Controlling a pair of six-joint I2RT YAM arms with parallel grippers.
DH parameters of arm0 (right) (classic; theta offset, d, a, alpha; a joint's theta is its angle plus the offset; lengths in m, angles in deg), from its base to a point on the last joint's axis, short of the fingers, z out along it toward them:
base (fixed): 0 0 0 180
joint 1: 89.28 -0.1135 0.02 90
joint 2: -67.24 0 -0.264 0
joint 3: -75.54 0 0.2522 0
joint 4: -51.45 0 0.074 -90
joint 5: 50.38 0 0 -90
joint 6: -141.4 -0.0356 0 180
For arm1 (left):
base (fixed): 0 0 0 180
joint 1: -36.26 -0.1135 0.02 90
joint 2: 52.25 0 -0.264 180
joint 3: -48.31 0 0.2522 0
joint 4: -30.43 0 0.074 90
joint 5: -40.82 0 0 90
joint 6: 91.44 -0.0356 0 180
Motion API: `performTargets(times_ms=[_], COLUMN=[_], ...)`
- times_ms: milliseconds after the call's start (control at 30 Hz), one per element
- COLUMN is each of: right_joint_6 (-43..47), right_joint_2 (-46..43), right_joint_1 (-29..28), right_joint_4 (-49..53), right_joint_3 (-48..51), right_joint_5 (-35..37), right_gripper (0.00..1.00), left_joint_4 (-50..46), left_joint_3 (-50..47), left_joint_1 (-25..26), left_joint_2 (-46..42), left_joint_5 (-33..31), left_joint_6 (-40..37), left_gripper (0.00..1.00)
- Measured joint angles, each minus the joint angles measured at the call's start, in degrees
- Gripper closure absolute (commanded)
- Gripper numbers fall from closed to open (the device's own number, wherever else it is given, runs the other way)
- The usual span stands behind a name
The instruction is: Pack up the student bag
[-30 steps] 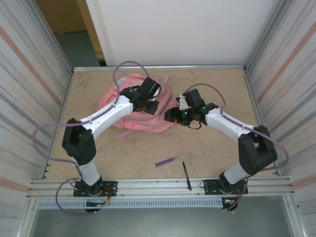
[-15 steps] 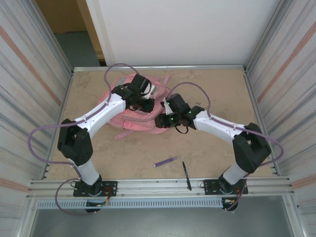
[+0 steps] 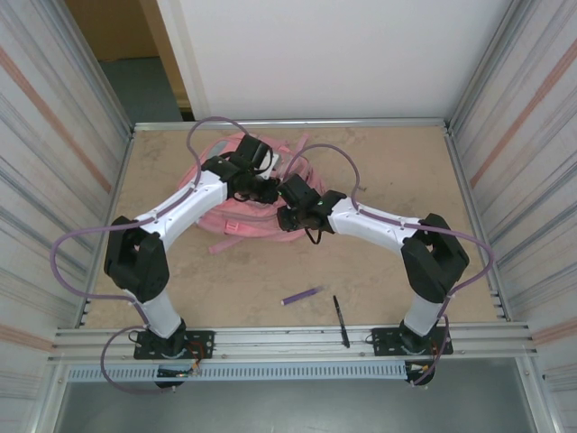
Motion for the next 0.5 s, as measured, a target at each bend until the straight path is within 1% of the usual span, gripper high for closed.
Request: performTargets(times_ms=[33,100,167,267,400,500], right_joint_6=[0.09,0.63,1.75,3.72,7.61,12.61], right_joint_2=[0.0,-0.02,-0.17,-0.85,-1.55,-1.62], right_joint_1=[0.0,0.0,0.24,1.73,3.78,4.74], right_joint_4=[0.09,0.22,0.31,0.57,0.79,1.7], right_joint_3=[0.0,0.0,0.09,0.2,0.22,0.22], right_joint_5=[0.2,0.07,-0.81,-4.44,-9.49,-12.92], right_gripper=[0.8,0.82,0.91,0.94,0.92,0.91], left_joint_4=[0.2,0.5,0.55,1.22,2.19,2.21], left_joint_3=[-0.13,-0.66,-1.18,-2.1,-2.78,-3.1], left_joint_1=[-0.02,-0.11,-0.31,-0.68,-0.7,-0.94], left_joint_2=[0.0,-0.13,-0.37,-1.09,-2.23,-2.47], left_joint_5=[0.07,0.2,0.48,0.81,0.72,0.76], left_joint_6=[0.15,0.15,0.15,0.07,-1.38,-3.54], left_gripper=[0.9,0.9,0.9,0.9,0.9,0.91])
